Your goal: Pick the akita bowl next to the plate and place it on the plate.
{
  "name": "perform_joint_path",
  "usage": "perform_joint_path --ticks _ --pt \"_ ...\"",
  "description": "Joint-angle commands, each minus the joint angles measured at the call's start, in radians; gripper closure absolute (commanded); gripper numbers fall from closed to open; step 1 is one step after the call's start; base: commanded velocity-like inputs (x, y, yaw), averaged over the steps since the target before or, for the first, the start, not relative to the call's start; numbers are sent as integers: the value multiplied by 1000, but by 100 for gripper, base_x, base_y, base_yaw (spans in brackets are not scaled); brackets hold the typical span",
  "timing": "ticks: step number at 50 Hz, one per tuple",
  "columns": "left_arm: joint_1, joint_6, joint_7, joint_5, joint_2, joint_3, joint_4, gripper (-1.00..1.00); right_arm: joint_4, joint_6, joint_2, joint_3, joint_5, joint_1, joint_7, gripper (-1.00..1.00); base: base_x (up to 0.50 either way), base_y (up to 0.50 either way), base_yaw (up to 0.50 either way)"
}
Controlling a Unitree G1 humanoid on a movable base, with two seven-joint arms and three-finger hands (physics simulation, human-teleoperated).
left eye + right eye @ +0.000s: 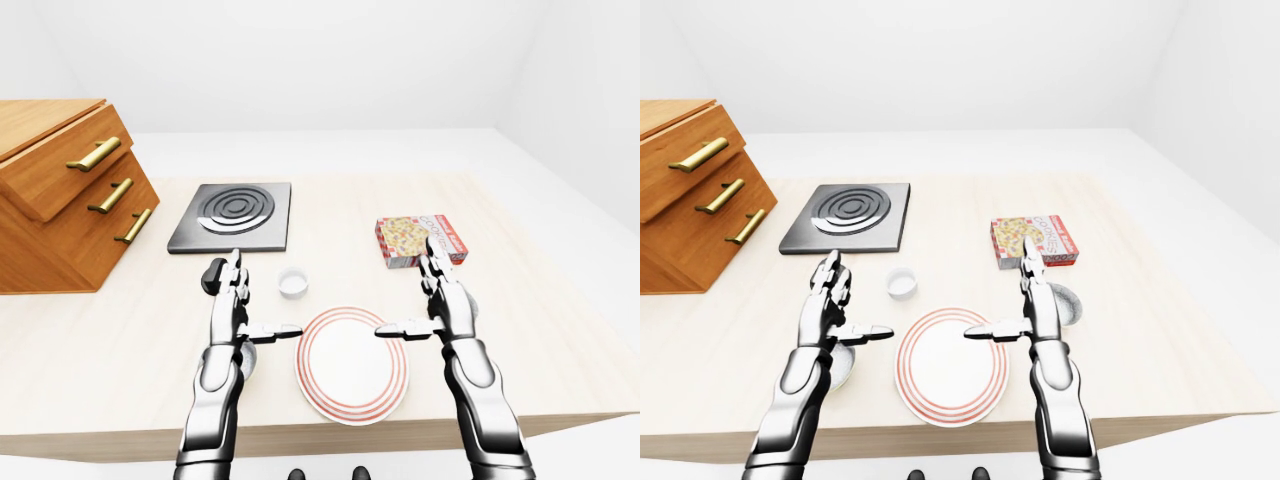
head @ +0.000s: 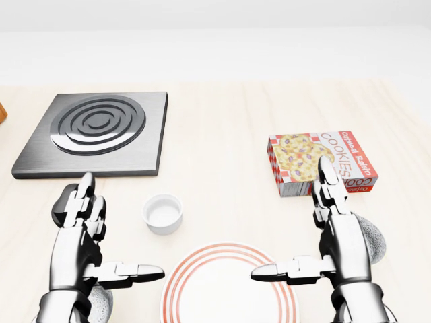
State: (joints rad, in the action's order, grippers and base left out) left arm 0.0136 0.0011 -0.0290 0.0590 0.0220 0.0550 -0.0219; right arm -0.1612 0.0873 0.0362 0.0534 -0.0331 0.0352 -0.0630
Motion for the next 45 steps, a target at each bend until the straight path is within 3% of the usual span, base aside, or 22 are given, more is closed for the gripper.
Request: perform_joint_path --ticks 1,2,6,7,9,10,13,18,19,20,21,22,26,28,30,31,39,44,45 --pt "1 14 3 6 2 5 14 -100 -212 0 25 42 -114 41 -32 -100 0 0 0" --pt "4 5 2 8 2 7 2 -100 -225 0 26 48 -129 48 -38 -100 0 0 0" --pt "2 16 3 12 3 9 15 -100 -313 0 39 63 -230 101 -98 -100 0 0 0" --pt "-3 30 5 13 2 8 34 -100 -339 0 43 68 -267 111 -114 -100 0 0 0" --pt "2 19 4 13 3 10 18 -100 -366 0 45 79 -331 120 -147 -100 0 0 0" --pt "-5 30 5 14 2 9 35 -100 -415 0 62 90 -396 125 -172 -100 0 0 0" --pt "-5 28 5 15 3 11 34 -100 -483 0 65 129 -495 122 -256 -100 0 0 0" --pt "3 12 4 19 5 16 9 -100 -604 0 112 232 -709 101 -422 -100 0 0 0" --pt "1 18 5 19 4 15 16 -100 -604 0 97 245 -720 95 -439 -100 0 0 0" --pt "-4 34 7 20 4 13 37 -100 -629 0 146 290 -788 84 -463 -100 0 0 0" --pt "-1 26 6 19 4 14 27 -100 -639 -26 154 321 -818 75 -488 -100 0 0 0" --pt "-5 38 8 19 3 12 42 -100 -658 -61 164 353 -834 65 -524 -100 0 0 0" --pt "-5 38 9 19 3 13 43 -100 -727 -109 178 438 -840 25 -635 -100 0 0 0" --pt "-1 20 7 20 3 16 20 -100 -747 -122 182 462 -839 12 -635 -100 0 0 0" --pt "-3 30 8 21 3 15 31 -100 -739 -171 188 482 -851 20 -635 -100 0 0 0" --pt "-5 37 9 21 3 14 41 -100 -732 -175 193 492 -861 27 -635 -100 0 0 0" --pt "3 28 10 26 6 20 24 -100 -650 -175 178 553 -1038 58 -621 -100 0 0 0" --pt "5 22 9 28 7 23 17 -100 -614 -175 143 542 -1131 92 -529 -100 0 0 0" --pt "-1 44 13 27 6 19 45 -100 -606 -175 130 535 -1151 103 -502 -100 0 0 0"
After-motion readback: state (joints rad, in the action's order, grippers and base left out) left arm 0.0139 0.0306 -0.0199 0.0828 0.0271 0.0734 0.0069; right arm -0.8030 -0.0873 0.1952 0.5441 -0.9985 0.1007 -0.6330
